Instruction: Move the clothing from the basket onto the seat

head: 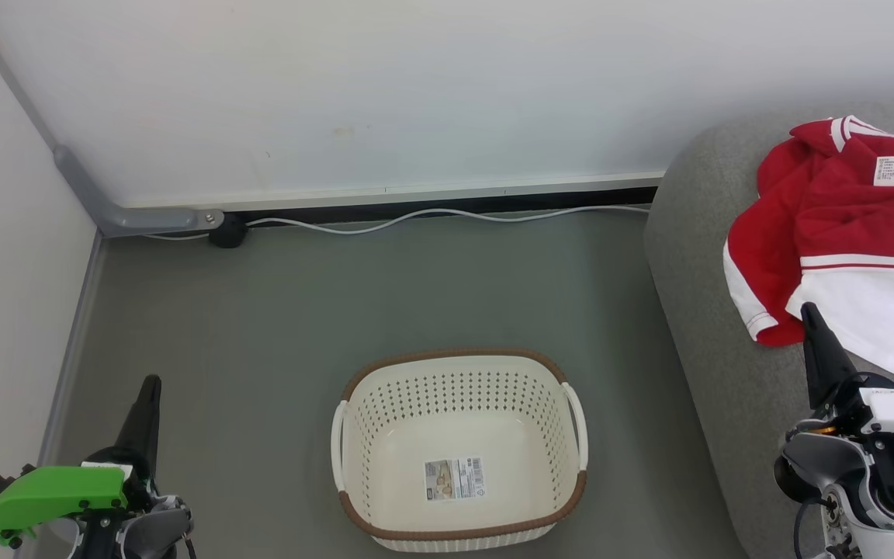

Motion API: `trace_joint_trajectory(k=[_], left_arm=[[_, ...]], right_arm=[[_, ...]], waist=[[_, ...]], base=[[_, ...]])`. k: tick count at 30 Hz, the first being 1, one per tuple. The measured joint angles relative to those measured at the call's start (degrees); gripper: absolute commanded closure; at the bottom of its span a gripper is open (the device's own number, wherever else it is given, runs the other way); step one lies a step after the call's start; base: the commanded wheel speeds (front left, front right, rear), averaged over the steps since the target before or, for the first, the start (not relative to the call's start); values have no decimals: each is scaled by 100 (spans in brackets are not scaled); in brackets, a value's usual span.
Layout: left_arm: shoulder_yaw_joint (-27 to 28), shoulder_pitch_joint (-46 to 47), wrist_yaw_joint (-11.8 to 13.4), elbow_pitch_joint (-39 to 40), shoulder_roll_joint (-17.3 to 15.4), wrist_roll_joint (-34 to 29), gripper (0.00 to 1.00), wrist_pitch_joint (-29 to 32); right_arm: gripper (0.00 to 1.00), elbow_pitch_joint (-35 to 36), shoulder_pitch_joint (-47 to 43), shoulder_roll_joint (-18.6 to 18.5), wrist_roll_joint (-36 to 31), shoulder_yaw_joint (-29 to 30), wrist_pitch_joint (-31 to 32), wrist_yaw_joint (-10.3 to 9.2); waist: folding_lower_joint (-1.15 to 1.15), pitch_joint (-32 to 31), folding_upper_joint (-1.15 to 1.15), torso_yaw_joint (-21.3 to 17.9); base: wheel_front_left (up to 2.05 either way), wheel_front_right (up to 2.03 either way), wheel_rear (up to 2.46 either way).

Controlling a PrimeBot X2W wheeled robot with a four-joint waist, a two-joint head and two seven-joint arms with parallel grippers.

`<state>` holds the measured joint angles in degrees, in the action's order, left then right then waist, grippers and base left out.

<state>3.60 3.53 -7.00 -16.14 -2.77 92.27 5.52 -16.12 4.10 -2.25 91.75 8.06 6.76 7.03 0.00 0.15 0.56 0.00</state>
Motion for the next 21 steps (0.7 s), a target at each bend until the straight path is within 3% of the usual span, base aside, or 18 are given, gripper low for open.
trace_joint_trajectory(k=[21], left_arm=[[3, 0, -1, 3, 1, 0, 100, 4]], right_arm=[[100, 1, 0, 0, 0, -2, 0, 0]], waist=[[0, 1, 0, 0]], base=[[0, 0, 0]])
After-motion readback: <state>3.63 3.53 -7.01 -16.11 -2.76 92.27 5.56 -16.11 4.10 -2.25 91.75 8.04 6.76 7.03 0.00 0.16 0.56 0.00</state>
